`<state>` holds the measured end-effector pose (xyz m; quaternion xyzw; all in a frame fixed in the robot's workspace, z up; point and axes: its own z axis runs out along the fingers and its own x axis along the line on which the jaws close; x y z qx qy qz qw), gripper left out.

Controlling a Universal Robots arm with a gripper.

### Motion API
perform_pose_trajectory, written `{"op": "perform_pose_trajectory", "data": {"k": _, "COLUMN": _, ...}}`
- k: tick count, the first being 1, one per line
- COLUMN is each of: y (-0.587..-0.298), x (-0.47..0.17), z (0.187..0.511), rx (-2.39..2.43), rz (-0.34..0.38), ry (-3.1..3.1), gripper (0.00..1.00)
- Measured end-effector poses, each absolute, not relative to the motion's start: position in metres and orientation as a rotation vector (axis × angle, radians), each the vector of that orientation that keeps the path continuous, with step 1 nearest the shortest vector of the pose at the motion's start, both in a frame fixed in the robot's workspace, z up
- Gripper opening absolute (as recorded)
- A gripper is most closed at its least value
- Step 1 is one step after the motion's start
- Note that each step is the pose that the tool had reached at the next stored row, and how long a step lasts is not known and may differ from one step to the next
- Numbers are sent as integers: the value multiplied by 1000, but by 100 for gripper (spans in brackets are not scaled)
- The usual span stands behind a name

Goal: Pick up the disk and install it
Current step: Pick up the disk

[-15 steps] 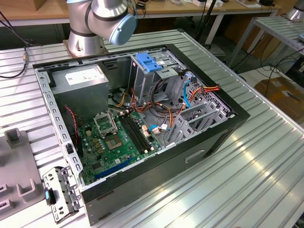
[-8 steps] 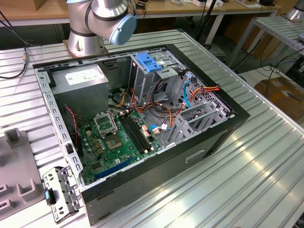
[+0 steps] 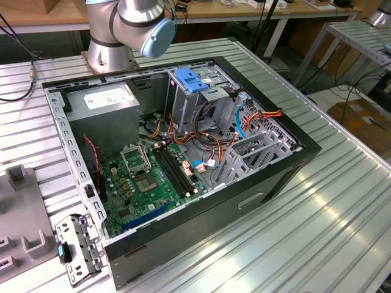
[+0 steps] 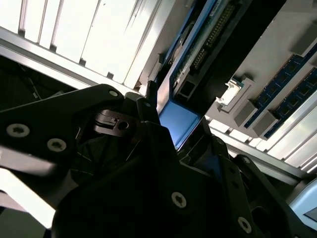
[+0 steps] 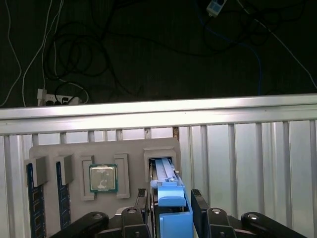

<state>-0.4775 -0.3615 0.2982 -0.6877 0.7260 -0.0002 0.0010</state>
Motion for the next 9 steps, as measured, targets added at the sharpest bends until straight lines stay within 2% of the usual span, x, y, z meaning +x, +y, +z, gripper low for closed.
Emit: {"op": "perform_pose_trajectory", "data": {"k": 9, "y": -361, "x": -477, "z": 293, "rx": -2157, "rz": -5, "ry": 2277, "gripper": 47}}
